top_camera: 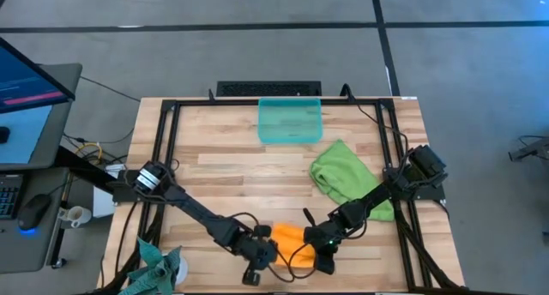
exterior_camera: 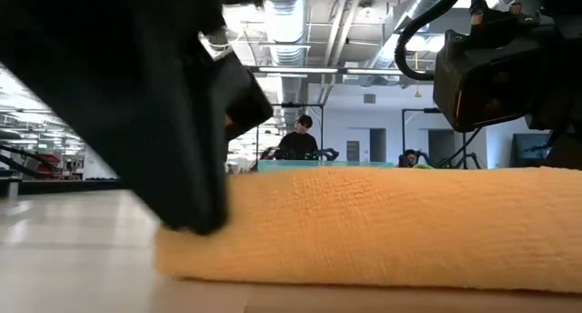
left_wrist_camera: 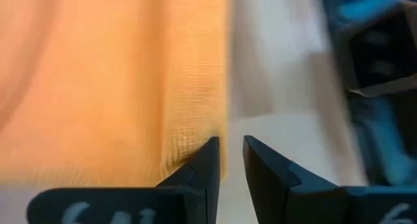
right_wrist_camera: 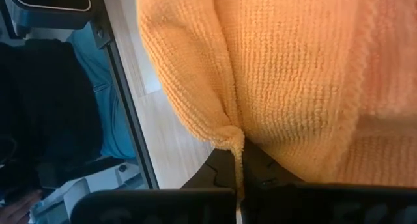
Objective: Roll microfiber towels into tight, uniform cylinder then place into a basket
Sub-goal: Roll the orange microfiber towel
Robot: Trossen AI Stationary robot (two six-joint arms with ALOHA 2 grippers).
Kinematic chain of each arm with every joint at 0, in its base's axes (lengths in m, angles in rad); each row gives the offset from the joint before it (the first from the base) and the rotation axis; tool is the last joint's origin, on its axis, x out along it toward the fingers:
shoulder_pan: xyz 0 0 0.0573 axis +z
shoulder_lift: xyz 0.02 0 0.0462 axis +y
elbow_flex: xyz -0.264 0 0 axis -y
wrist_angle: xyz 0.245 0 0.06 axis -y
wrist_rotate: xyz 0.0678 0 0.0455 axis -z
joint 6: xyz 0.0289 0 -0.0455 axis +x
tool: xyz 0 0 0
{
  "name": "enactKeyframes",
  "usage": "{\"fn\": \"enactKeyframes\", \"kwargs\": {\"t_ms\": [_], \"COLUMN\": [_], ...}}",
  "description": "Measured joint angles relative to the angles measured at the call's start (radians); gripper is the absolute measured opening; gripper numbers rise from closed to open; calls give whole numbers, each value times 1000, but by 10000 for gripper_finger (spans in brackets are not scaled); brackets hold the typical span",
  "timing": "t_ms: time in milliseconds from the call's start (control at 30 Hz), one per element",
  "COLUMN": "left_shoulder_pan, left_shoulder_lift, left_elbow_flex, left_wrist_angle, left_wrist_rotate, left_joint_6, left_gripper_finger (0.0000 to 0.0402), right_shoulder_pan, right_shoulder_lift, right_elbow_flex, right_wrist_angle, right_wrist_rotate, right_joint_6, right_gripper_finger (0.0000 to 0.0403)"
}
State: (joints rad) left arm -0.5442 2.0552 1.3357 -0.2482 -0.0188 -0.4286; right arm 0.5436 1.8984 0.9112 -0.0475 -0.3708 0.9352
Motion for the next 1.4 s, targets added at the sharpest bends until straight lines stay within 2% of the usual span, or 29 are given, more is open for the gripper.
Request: {"fn": "enactKeyframes", "kwargs": {"t_ms": [167,400,533,833,1033,1167,1400], "left_shoulder_pan": [39,45,25,-15,35,75,120], "left_shoulder_lift": [6,-4,-17,-21,-8,-8,10], "left_elbow_flex": [1,6,26,84,75,66,65], "left_wrist_angle": [-62,-123,-137,-68,-94,-130,-165], "left_wrist_rotate": [-40,-42,-69,-102,-77,-101,-37], "left_joint_6": [-129,-177,-148,90,131,133,177], "left_gripper_finger": [61,61,61,61,61,61,61], "right_shoulder_pan": [11,22,22,18,18,18,25], "right_shoulder_lift": [0,0,0,0,0,0,0], "right_elbow_flex": [0,0,0,0,0,0,0], "right_wrist_angle": [0,1,1,1,1,2,3], "right_wrist_rotate": [9,10,9,8,6,5,5], "right_joint_6": [0,0,0,6,8,15,27], "right_gripper_finger": [10,10,10,11,11,11,11]}}
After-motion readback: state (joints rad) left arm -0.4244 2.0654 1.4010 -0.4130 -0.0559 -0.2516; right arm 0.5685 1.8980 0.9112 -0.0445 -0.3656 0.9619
